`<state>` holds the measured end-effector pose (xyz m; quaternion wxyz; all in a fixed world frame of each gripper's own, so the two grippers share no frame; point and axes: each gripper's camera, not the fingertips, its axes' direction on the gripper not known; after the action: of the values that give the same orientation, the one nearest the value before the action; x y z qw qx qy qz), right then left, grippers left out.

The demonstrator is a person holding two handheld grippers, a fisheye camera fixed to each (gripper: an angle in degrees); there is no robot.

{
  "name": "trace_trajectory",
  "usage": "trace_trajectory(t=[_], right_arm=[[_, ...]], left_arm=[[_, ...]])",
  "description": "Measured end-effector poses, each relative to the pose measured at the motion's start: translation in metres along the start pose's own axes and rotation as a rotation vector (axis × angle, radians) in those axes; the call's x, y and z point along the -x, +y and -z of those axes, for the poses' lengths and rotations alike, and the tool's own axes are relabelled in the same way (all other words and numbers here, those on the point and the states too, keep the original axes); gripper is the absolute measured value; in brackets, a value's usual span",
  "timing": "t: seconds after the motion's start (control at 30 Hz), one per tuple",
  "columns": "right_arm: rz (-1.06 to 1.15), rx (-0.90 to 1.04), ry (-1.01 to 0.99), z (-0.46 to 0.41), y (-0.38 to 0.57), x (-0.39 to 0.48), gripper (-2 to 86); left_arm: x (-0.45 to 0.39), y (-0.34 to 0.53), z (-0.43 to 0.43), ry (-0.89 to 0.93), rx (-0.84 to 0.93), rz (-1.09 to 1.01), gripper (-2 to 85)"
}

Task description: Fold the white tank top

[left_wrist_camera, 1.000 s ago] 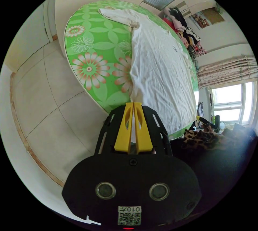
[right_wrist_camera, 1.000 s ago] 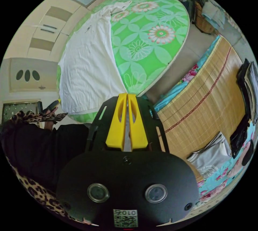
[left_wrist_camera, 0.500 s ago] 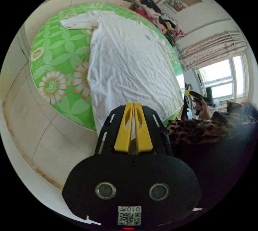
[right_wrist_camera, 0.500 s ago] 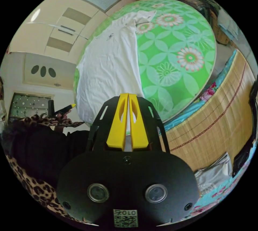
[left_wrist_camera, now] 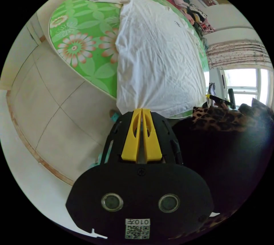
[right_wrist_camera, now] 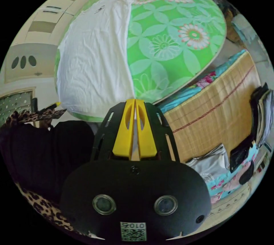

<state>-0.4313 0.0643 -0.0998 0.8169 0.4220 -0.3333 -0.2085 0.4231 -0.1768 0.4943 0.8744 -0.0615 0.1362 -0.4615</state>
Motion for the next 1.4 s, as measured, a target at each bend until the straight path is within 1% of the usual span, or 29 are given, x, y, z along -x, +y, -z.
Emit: trace_trajectory(t=[0.03,0.1,0.17,0.2,0.27,0.33,0.4,0.5,0.63,0.7,0.77,0.8,0.87,0.9,0.97,1.0,1.03,1.1,1.13,1.2,1.27,1.3,1.33,1.4], right_arm=[[-0.016,-0.065,-0.052,0.009,0.0,-0.007,2.3],[-0.028,-0.124,-0.144,0.012,-0.004,-0.014,3.0],[-0.032,-0.072,-0.138,-0.004,-0.013,-0.013,3.6],[-0.027,-0.039,-0.099,-0.016,-0.016,-0.008,3.6],[-0.017,-0.048,-0.06,-0.022,-0.01,-0.004,3.4],[0.009,-0.034,-0.094,-0.025,-0.006,-0.009,3.6],[0.021,-0.018,-0.134,-0.028,-0.005,-0.014,3.4],[0.063,0.026,-0.117,-0.031,-0.006,-0.021,2.1],[-0.009,-0.032,-0.224,-0.005,0.006,-0.069,1.5],[-0.034,-0.041,-0.197,0.001,0.009,-0.085,1.4],[-0.048,-0.014,-0.191,-0.003,0.005,-0.095,1.3],[-0.047,0.009,-0.156,-0.005,0.002,-0.098,1.3],[-0.073,0.012,-0.138,0.003,-0.001,-0.109,1.3],[-0.093,-0.003,-0.117,0.012,-0.001,-0.118,1.3],[-0.12,-0.042,-0.126,0.03,-0.001,-0.131,1.3],[-0.091,-0.074,-0.172,0.042,-0.004,-0.134,1.4],[-0.048,-0.099,-0.232,0.053,-0.012,-0.134,1.4],[0.016,-0.132,-0.316,0.063,-0.032,-0.125,1.6],[0.071,-0.13,-0.376,0.063,-0.05,-0.113,1.7],[0.155,-0.078,-0.417,0.057,-0.082,-0.089,1.7],[0.219,-0.01,-0.396,0.05,-0.11,-0.064,1.7],[0.274,0.042,-0.387,0.048,-0.125,-0.046,1.7],[0.318,0.081,-0.351,0.051,-0.135,-0.031,1.7],[0.351,0.12,-0.275,0.061,-0.144,-0.018,1.5]], left_arm=[[0.0,0.0,0.003,-0.02,-0.003,0.028,-0.4],[-0.004,0.002,0.015,-0.045,-0.062,0.045,-0.4],[-0.007,0.0,0.03,-0.033,-0.131,0.073,-0.4],[-0.007,-0.001,0.03,-0.028,-0.128,0.073,-0.4],[-0.007,-0.004,0.02,-0.001,-0.091,0.064,-0.4],[-0.01,-0.005,0.01,0.01,-0.063,0.044,-0.4],[-0.01,-0.006,-0.001,-0.031,-0.031,0.051,-0.3],[-0.002,-0.004,-0.004,0.017,-0.066,0.065,-0.4],[-0.001,-0.004,-0.007,0.014,-0.056,0.048,-0.4],[-0.001,-0.006,-0.008,0.015,-0.05,0.041,-0.4],[0.001,-0.009,-0.01,0.031,-0.034,0.051,-0.4],[0.002,-0.01,-0.011,0.037,-0.027,0.059,-0.4],[0.005,-0.014,-0.013,0.058,0.03,0.075,-0.3],[0.005,-0.013,-0.012,0.052,0.038,0.077,-0.3],[0.008,-0.009,-0.012,-0.038,0.088,0.102,-0.3],[0.008,-0.008,-0.01,-0.063,0.089,0.105,-0.3],[0.005,-0.004,-0.001,-0.089,0.048,0.1,-0.3],[-0.004,-0.002,0.013,-0.05,-0.039,0.06,-0.3],[-0.01,-0.005,0.018,-0.019,-0.087,0.033,-0.3],[-0.016,-0.014,0.017,-0.043,-0.119,0.014,-0.3],[-0.011,-0.023,-0.003,-0.124,-0.025,0.035,-0.3],[-0.009,-0.022,-0.008,-0.13,0.007,0.039,-0.3],[-0.002,-0.018,-0.008,-0.087,-0.014,0.05,-0.3],[0.013,-0.009,-0.007,-0.095,0.0,0.09,-0.3]])
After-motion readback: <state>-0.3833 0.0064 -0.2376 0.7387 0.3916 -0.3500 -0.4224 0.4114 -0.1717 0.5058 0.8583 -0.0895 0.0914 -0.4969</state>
